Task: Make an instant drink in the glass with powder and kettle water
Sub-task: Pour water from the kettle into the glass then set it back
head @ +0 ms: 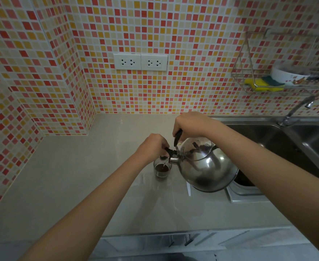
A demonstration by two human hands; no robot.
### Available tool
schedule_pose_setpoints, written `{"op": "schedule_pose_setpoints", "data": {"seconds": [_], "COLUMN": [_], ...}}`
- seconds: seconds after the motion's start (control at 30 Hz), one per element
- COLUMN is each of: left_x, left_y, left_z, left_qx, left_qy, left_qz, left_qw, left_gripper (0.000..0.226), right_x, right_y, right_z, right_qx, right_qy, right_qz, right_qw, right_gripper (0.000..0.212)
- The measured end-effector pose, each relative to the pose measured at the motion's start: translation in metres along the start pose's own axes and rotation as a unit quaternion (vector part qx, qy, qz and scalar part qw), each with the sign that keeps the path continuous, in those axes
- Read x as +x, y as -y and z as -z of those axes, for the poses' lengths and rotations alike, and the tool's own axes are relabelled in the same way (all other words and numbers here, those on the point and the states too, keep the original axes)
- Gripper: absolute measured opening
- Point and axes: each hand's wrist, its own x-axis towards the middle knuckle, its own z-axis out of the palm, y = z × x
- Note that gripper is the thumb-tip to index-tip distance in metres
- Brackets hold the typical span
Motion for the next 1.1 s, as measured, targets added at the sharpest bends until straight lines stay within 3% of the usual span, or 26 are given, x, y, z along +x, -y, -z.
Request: {"op": "schedule_pose_setpoints", "data": {"seconds": [0.67, 1.1], "left_x": [0.008, 0.029], "left_y": [0.007, 0.015], "left_z": [-0.005, 0.005], "left_qx": [0.001, -0.129], "left_qy": [-0.003, -0.067], "left_qz": [-0.006, -0.016], "left_qw": [1.000, 0.989], "left_gripper": [0.041, 0.038], "right_x": [0.003, -0.013], "right_y": [-0.001, -0.050], "right_z": [-0.004, 0.010], "right_qx": [0.012, 0.145], "right_qy": [-0.004, -0.028], "right_qz": [-0.005, -0.051], "right_qw": [1.000, 0.988], "right_gripper": [0.026, 0.018]}}
